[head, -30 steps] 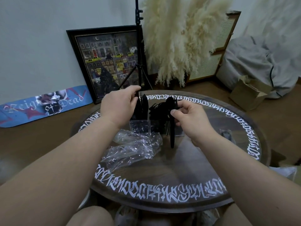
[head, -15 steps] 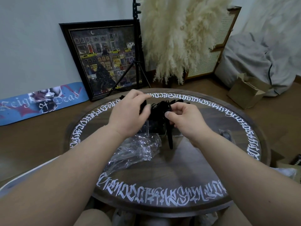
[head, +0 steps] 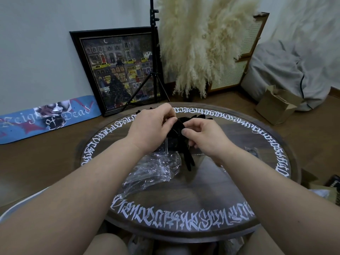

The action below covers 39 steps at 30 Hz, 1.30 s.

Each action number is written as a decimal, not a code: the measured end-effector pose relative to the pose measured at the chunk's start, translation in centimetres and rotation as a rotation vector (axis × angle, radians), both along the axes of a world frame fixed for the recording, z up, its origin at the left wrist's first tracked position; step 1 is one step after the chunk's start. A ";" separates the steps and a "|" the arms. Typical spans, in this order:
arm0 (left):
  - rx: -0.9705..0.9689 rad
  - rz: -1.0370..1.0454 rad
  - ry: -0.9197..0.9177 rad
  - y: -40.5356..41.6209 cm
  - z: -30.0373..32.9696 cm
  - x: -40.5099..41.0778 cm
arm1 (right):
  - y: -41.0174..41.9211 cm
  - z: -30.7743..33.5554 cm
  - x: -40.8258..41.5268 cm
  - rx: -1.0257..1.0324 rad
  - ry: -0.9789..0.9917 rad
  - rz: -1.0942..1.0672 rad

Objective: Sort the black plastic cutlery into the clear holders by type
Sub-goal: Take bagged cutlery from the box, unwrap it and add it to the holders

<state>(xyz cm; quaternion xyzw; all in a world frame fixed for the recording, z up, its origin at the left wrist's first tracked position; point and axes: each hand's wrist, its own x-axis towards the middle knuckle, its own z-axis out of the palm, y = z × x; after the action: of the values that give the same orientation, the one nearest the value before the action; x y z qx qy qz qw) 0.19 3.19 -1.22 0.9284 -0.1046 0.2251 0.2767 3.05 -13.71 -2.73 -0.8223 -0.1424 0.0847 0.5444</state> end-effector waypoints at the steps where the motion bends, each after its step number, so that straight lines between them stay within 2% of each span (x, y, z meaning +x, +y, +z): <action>1: 0.000 0.007 -0.010 0.1 0.1 -0.1 | -0.1 0.0 0.1 0.007 -0.003 -0.037; 6: 0.029 0.124 -0.240 1.3 2.2 0.2 | -1.7 0.0 0.7 -0.009 -0.100 -0.264; 9: 0.075 0.203 -0.295 1.5 3.8 1.5 | -2.4 0.7 0.9 0.044 -0.185 -0.320; 15: 0.220 0.179 -0.075 -0.1 2.8 4.4 | -3.7 1.8 2.1 0.049 -0.335 -0.426; 21: 0.273 0.213 0.093 -0.7 0.0 5.7 | -5.9 2.5 4.3 0.039 -0.460 -0.505; 26: 0.549 0.216 0.293 -1.2 -2.3 6.1 | -6.5 2.8 5.7 -0.061 -0.647 -0.484; 29: 0.630 0.221 0.261 -1.6 -2.9 6.5 | -6.7 3.1 6.6 -0.137 -0.739 -0.503; 31: 0.557 0.198 0.179 -2.1 -2.8 6.8 | -6.9 3.1 7.3 -0.138 -0.763 -0.506; 33: 0.497 0.069 0.138 -3.1 -2.6 7.1 | -6.9 2.8 7.8 -0.147 -0.781 -0.480; 36: 0.541 -0.091 0.208 -4.6 -2.9 7.7 | -6.4 1.7 8.2 -0.197 -0.811 -0.403; 39: 0.533 -0.098 0.262 -5.2 -3.6 8.2 | -6.0 0.5 8.5 -0.283 -0.788 -0.347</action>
<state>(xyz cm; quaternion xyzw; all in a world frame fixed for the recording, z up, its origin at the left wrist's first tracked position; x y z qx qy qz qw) 8.37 -2.06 -4.79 0.9832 -0.1680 0.0547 0.0451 11.56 -19.75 -2.20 -0.8699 -0.1857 -0.3087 0.3369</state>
